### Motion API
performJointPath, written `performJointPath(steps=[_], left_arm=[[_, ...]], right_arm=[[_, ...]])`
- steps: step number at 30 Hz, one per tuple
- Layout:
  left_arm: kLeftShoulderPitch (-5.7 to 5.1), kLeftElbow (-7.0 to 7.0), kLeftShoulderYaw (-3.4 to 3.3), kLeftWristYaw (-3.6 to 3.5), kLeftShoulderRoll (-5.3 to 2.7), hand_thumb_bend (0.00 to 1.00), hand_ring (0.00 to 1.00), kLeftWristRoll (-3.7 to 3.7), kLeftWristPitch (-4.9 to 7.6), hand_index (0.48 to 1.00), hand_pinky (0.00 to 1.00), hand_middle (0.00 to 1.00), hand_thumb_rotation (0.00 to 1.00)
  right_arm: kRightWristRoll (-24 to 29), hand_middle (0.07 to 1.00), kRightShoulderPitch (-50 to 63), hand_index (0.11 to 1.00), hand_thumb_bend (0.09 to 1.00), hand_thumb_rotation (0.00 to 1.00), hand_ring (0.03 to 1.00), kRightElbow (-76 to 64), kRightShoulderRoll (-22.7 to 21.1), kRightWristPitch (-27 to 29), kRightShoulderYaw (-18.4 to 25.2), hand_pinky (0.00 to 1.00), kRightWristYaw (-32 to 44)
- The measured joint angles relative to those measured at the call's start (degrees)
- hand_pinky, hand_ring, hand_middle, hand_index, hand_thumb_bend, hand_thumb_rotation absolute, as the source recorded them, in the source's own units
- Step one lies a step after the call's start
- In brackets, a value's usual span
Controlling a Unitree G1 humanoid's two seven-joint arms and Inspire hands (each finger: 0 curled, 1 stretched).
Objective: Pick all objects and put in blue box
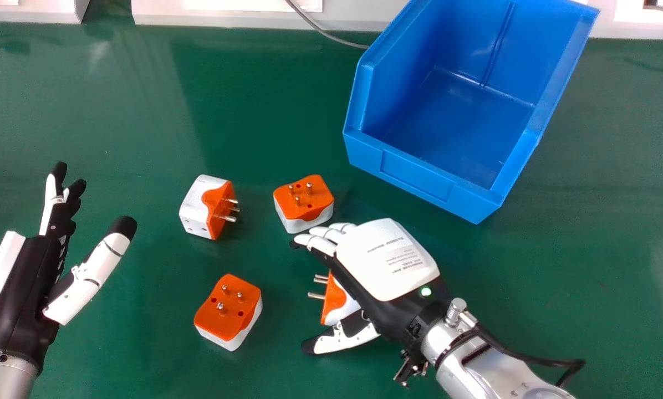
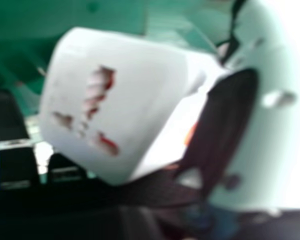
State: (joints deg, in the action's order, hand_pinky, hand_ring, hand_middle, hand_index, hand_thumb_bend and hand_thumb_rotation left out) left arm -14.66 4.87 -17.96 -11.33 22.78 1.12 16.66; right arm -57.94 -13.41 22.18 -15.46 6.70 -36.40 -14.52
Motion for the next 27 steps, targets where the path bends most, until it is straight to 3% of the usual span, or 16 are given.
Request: performJointPath(steps=[11, 19, 27], left_arm=[[-0.10, -0.50, -0.26, 0.00, 0.27, 0.57, 1.00, -0.26, -0.55, 1.000, 1.00, 1.00, 0.71], [-0.18, -1.03, -0.42, -0.01, 0.64, 0.58, 1.00, -0.43, -1.22, 1.000, 1.00, 1.00, 0.73], [-0.20, -1.19, -0.48, -0.02, 1.08, 0.56, 1.00, -0.42, -1.70, 1.000, 1.00, 1.00, 0.71]], right_arm=[[0.5, 0.832, 1.8, 0.821, 0.599, 0.51, 0.815, -3.4, -0.9, -1.0, 0.2, 0.70, 1.8], [1.2, 0.828, 2.8, 0.811, 0.608, 0.45, 0.809, -4.6, -1.7, -1.0, 0.4, 0.69, 1.9], [1.2, 0.821, 2.8, 0.800, 0.608, 0.49, 0.804, -3.0, -1.7, -0.9, 0.4, 0.69, 0.2]])
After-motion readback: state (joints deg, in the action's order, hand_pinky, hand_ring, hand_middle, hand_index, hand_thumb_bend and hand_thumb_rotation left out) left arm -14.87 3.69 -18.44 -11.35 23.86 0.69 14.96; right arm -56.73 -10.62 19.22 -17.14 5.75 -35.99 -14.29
